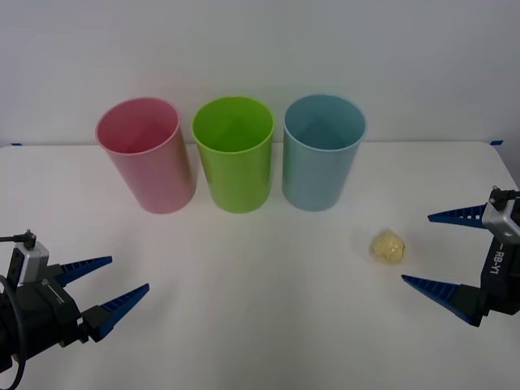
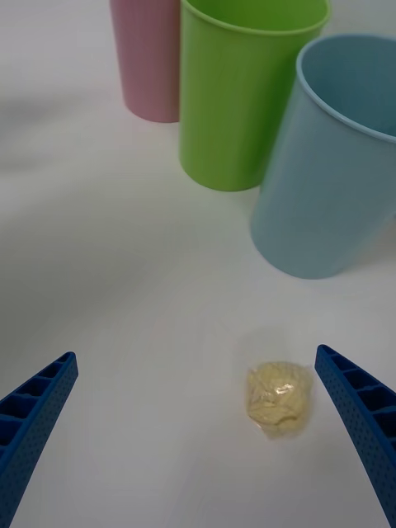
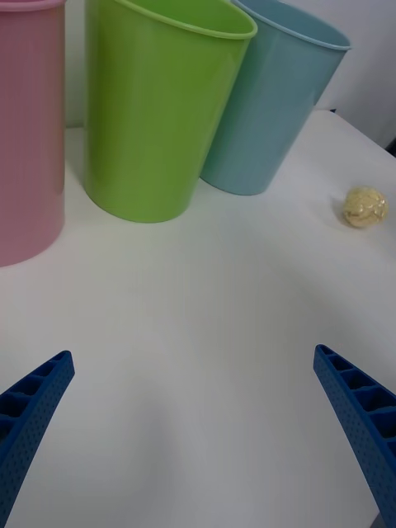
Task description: Put cans in the blue bin and PET bottles in the pink bin and trash in the green bin.
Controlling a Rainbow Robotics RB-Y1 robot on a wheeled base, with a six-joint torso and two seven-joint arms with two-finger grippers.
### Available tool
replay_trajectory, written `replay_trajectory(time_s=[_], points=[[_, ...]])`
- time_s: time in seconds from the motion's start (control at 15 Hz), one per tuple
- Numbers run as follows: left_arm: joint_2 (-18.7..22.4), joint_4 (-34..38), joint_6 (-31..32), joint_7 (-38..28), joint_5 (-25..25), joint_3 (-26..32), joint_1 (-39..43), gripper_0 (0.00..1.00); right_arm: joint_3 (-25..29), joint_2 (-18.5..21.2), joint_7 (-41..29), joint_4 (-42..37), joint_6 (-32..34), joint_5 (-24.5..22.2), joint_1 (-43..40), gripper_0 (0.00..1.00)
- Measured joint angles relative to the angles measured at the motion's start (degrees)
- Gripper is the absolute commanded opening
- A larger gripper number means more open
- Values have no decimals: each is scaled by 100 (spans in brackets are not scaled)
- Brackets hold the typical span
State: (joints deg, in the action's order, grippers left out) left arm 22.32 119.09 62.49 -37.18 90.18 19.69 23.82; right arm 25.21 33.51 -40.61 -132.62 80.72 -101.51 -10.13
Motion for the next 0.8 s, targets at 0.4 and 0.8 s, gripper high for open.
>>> replay_trajectory(time_s=[0.4,0.8], points=[[0,0,0,0,0,0,0,100,-262,217,-918,-268,837,-1224,794,100],[0,0,0,0,0,0,0,100,-648,281,-1212,-152,928,-1990,1221,100]])
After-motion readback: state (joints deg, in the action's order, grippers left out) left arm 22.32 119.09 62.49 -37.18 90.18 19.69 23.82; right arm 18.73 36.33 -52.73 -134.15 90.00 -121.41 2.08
